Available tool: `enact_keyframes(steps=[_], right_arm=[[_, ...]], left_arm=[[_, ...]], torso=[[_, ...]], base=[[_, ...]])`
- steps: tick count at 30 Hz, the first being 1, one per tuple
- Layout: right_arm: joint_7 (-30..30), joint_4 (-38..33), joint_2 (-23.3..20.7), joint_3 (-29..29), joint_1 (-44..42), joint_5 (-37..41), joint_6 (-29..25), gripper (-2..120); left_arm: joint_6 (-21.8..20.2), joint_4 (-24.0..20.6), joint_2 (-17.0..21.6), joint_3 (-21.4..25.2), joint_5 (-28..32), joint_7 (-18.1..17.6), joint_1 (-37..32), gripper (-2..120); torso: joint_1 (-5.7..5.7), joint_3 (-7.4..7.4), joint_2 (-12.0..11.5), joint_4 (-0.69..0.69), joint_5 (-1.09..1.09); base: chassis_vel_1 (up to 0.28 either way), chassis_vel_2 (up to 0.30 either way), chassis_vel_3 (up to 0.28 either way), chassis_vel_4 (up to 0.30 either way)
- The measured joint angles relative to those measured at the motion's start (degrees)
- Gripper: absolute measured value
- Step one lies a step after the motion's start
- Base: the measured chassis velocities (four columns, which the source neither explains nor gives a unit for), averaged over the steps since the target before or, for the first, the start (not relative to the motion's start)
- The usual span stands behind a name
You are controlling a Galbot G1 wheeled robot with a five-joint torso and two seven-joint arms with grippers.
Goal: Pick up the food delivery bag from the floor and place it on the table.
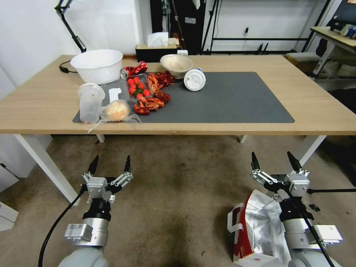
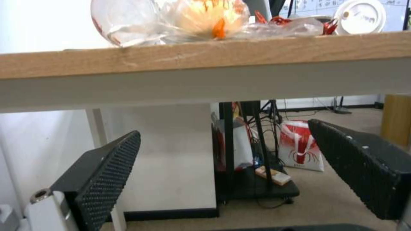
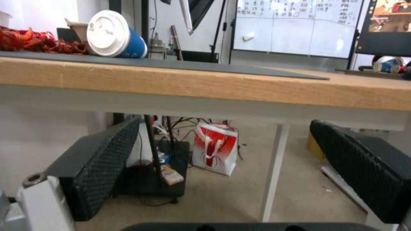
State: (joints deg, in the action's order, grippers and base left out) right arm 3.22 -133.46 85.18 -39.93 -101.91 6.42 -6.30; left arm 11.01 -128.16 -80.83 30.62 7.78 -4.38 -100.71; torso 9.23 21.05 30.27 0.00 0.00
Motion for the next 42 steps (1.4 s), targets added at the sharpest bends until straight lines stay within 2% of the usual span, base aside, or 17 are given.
enact_keyframes(steps=[42], right_arm=[[0.05,1.26,-0.33,-0.01,1.19,0.54,0.57,100]], left_arm=[[0.18,1.19,-0.31,-0.61,-0.54,0.22,0.55,98]], torso=[[-3.33,-6.33,-9.67,0.00,0.00]], base=[[0.000,0.000,0.000,0.000]])
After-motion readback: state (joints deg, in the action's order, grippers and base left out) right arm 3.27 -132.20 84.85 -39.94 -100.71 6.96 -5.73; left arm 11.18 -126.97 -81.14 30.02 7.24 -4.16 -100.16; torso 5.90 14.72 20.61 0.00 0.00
